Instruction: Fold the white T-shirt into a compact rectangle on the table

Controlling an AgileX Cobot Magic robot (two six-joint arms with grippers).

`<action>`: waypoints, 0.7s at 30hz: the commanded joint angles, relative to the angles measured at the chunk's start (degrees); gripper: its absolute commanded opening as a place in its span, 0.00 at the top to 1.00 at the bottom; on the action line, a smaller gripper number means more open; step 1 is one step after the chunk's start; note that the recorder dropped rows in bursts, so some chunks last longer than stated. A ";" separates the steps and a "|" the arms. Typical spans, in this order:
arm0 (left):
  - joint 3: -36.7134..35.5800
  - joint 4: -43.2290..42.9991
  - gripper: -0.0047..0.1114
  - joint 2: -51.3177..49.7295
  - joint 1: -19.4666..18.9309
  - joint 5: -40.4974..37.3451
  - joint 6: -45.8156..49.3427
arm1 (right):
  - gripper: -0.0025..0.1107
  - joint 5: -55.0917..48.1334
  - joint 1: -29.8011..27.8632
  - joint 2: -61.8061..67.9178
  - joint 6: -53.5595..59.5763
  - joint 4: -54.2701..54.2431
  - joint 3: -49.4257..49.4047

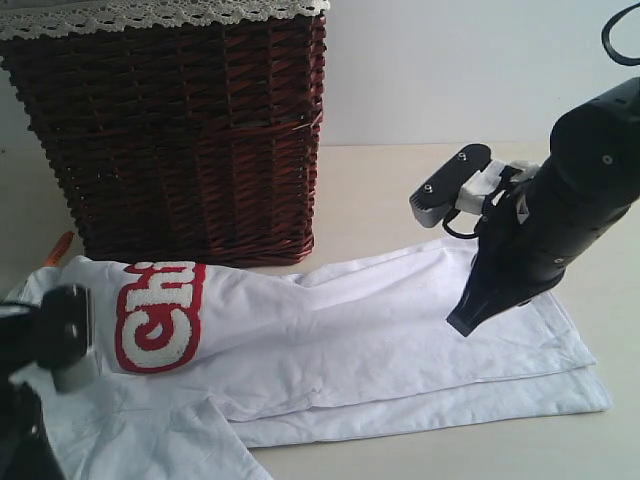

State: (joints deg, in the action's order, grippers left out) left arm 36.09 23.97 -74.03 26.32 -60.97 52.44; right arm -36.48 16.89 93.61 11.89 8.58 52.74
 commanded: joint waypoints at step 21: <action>-20.53 -3.61 0.48 -0.67 15.63 35.64 1.69 | 0.98 -1.46 0.01 -0.53 -0.15 -1.09 0.20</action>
State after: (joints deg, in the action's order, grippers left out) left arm 16.16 20.62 -74.06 41.69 -27.81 53.94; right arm -37.76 16.89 93.61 11.89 7.48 52.74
